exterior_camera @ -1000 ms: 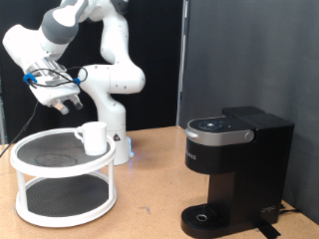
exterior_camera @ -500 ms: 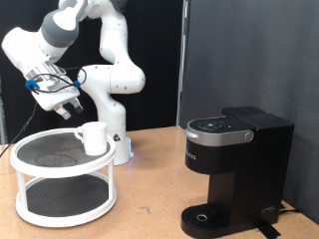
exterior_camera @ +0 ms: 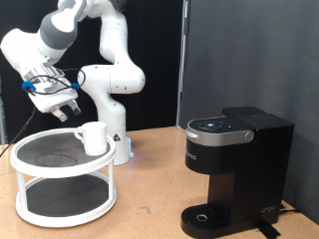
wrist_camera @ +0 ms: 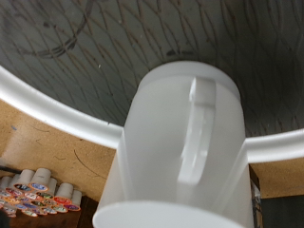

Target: Make a cup of coffee with the keurig machine

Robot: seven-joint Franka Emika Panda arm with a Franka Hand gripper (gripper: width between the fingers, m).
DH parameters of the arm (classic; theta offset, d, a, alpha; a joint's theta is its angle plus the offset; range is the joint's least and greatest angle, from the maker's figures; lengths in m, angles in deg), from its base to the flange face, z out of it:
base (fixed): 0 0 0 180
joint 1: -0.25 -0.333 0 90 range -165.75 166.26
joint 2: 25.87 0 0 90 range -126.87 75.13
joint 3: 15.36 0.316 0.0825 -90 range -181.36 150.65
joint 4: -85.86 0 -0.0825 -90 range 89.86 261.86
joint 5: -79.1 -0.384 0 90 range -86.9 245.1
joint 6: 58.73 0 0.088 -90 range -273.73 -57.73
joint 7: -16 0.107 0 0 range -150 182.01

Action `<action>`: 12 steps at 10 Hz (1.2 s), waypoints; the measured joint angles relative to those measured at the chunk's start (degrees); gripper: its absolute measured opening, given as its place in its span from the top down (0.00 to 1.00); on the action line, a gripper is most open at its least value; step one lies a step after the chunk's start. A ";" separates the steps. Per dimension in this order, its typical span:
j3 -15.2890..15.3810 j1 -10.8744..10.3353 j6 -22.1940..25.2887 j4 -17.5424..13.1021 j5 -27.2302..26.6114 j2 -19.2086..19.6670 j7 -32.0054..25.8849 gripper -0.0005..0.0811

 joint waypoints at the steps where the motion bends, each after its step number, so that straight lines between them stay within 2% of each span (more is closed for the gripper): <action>1: -0.07 -0.05 -0.51 0.28 -0.10 0.60 -0.73 0.09; 6: -0.72 -0.98 -2.01 1.53 -1.20 3.98 -3.84 0.09; 7: -0.82 -1.02 -2.25 1.75 -1.29 4.67 -4.47 0.21; 8: -0.84 -1.05 -2.58 1.93 -1.52 5.29 -5.22 0.21; 9: -0.86 -1.09 -2.91 2.01 -1.95 5.88 -5.87 0.43; 10: -0.88 -1.21 -3.39 2.08 -2.52 6.44 -6.60 0.60; 11: -0.88 -1.28 -4.08 2.21 -3.17 6.85 -7.35 0.60; 12: -0.90 -1.32 -4.62 2.26 -4.09 7.31 -8.29 0.85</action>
